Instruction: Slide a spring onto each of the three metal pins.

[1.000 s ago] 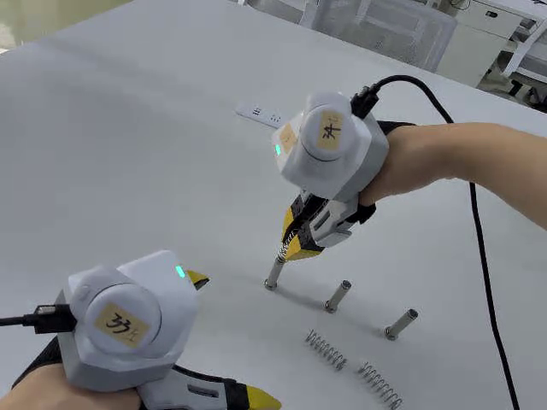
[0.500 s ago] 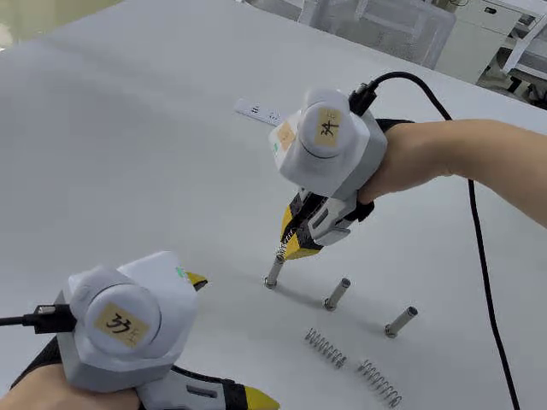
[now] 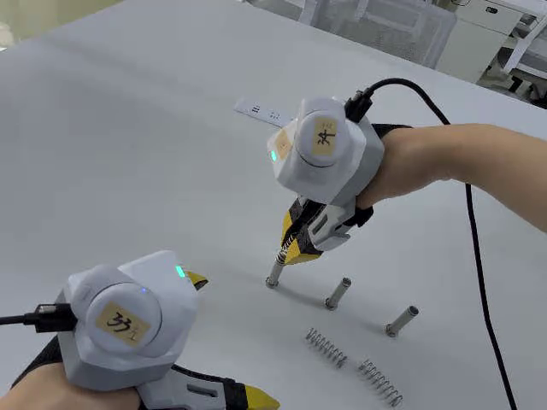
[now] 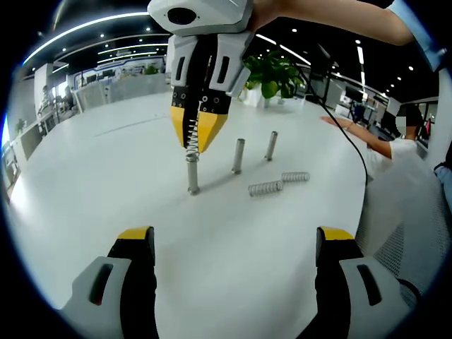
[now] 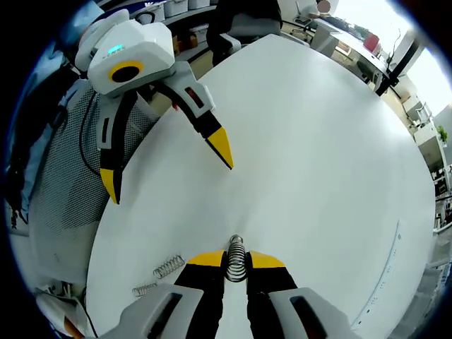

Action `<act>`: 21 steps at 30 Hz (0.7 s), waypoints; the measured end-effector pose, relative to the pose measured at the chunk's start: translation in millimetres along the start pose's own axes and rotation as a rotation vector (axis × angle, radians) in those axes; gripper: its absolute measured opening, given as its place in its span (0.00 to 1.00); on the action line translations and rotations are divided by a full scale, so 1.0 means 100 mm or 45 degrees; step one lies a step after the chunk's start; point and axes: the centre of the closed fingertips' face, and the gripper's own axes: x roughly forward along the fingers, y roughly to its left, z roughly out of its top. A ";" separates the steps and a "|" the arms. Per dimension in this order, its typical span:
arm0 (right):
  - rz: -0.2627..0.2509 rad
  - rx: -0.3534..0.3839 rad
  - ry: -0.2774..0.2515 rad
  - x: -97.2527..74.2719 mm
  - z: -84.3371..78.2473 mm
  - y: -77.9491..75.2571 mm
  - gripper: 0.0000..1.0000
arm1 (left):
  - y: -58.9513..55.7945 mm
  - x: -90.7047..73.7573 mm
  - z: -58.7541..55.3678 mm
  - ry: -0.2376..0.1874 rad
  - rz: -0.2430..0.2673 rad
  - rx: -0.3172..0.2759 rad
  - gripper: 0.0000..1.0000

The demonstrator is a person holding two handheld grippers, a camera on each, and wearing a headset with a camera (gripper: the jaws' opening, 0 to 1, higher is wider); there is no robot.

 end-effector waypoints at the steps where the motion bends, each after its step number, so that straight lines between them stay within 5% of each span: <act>1: -0.001 -0.003 0.006 0.02 0.00 0.00 0.08 | 0.00 0.00 0.00 0.001 0.000 -0.001 0.93; 21: 0.025 -0.076 0.144 0.38 -0.02 0.03 0.08 | -0.01 -0.01 -0.04 0.010 -0.006 -0.002 0.93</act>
